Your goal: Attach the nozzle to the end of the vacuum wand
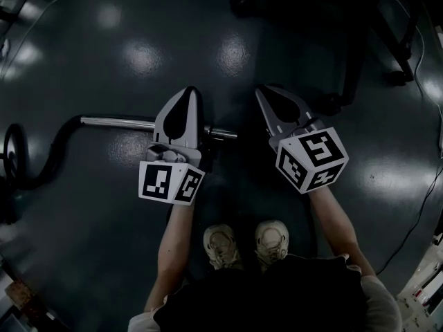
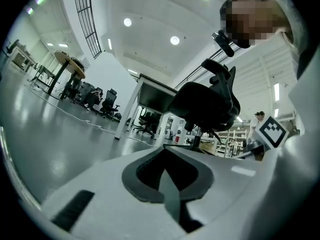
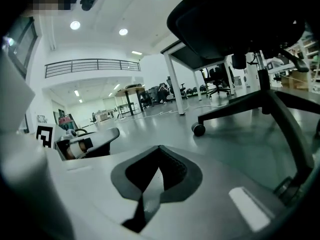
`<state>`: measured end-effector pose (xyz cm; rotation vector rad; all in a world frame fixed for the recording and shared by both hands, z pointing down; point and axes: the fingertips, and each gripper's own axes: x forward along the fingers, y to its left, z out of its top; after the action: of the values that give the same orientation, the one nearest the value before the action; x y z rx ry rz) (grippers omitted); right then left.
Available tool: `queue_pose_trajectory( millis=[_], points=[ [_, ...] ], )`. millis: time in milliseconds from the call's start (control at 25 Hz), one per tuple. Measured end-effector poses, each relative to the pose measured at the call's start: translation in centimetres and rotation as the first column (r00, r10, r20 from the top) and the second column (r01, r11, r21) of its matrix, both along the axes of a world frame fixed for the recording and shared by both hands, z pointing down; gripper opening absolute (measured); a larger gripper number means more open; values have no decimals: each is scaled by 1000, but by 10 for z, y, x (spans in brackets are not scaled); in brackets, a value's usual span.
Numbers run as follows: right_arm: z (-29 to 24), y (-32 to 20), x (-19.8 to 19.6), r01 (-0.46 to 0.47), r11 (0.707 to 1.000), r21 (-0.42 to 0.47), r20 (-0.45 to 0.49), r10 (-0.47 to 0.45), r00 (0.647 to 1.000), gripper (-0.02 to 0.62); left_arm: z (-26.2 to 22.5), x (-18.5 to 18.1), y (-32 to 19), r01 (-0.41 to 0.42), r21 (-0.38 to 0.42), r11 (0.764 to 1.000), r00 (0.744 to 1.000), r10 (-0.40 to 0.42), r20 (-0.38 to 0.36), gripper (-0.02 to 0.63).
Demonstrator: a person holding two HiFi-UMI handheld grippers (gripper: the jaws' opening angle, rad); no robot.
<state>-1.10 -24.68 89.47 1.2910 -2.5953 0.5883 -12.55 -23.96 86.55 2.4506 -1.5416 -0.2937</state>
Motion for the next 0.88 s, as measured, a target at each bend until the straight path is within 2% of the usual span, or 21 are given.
queue_pose_trajectory(
  millis=[200, 320, 480, 640, 760, 880],
  points=[
    [-13, -11, -6, 11, 1000, 7, 45, -12, 999, 8, -6, -14, -13, 27, 9, 1000, 999, -27, 27, 5],
    [-80, -15, -10, 24, 1000, 4, 48, -24, 999, 8, -77, -25, -24, 62, 24, 998, 998, -62, 9, 5],
    [-241, -13, -11, 7, 1000, 15, 15, -7, 1000, 8, -244, -28, -21, 73, 43, 996, 996, -75, 40, 5],
    [-451, -13, -5, -22, 1000, -1, 34, 22, 999, 8, -463, -28, -19, 108, 53, 993, 994, -109, 18, 5],
    [-617, 16, 6, -40, 999, -3, 0, 40, 999, 8, -634, -18, 14, 132, 38, 990, 990, -133, 35, 5],
    [-744, 45, 20, -66, 998, 5, -7, 66, 998, 8, -762, -2, 51, 122, 37, 992, 992, -123, 27, 5]
  ],
)
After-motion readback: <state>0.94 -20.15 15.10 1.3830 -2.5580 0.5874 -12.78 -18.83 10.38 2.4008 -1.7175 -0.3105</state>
